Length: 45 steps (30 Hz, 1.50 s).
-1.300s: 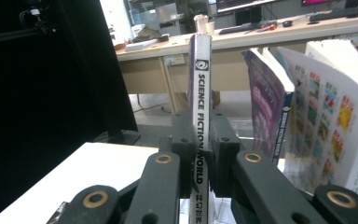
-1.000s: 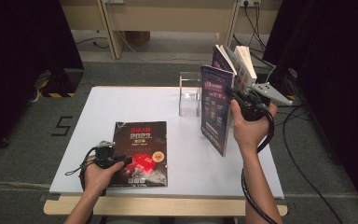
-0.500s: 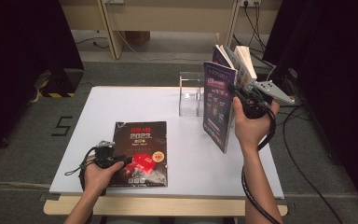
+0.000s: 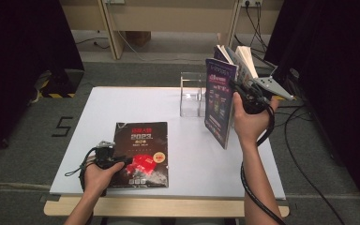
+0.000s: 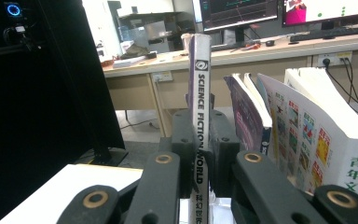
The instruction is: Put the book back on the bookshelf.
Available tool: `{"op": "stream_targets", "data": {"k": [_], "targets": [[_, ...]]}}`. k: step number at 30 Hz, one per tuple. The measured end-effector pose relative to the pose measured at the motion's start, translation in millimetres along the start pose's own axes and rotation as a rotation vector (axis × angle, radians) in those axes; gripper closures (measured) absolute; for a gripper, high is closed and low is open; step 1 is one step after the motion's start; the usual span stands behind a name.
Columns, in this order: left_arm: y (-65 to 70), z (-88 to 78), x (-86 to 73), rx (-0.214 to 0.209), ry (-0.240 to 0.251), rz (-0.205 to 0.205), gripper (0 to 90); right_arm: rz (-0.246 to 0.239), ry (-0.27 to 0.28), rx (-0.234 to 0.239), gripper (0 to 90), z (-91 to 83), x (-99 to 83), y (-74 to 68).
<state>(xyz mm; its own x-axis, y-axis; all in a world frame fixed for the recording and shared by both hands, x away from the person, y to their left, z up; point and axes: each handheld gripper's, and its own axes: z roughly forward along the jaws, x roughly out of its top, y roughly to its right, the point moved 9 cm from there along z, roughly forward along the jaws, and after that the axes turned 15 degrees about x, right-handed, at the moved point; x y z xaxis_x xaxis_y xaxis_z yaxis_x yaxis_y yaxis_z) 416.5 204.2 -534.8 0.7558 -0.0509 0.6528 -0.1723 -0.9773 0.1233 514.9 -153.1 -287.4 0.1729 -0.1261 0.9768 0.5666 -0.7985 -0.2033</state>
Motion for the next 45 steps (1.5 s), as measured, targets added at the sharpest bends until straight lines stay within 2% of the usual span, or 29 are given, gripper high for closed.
{"op": "stream_targets", "data": {"k": [25, 45], "targets": [[-0.1, 1.3, -0.2, 0.004, 0.001, 0.009, 59.5, -0.006, 0.026, -0.009, 83.4, 15.8, 5.6, 3.7], [-1.5, 1.5, 1.0, 0.003, 0.009, -0.002, 59.4, -0.01, 0.03, -0.025, 83.4, 30.8, 9.9, 8.5]]}}
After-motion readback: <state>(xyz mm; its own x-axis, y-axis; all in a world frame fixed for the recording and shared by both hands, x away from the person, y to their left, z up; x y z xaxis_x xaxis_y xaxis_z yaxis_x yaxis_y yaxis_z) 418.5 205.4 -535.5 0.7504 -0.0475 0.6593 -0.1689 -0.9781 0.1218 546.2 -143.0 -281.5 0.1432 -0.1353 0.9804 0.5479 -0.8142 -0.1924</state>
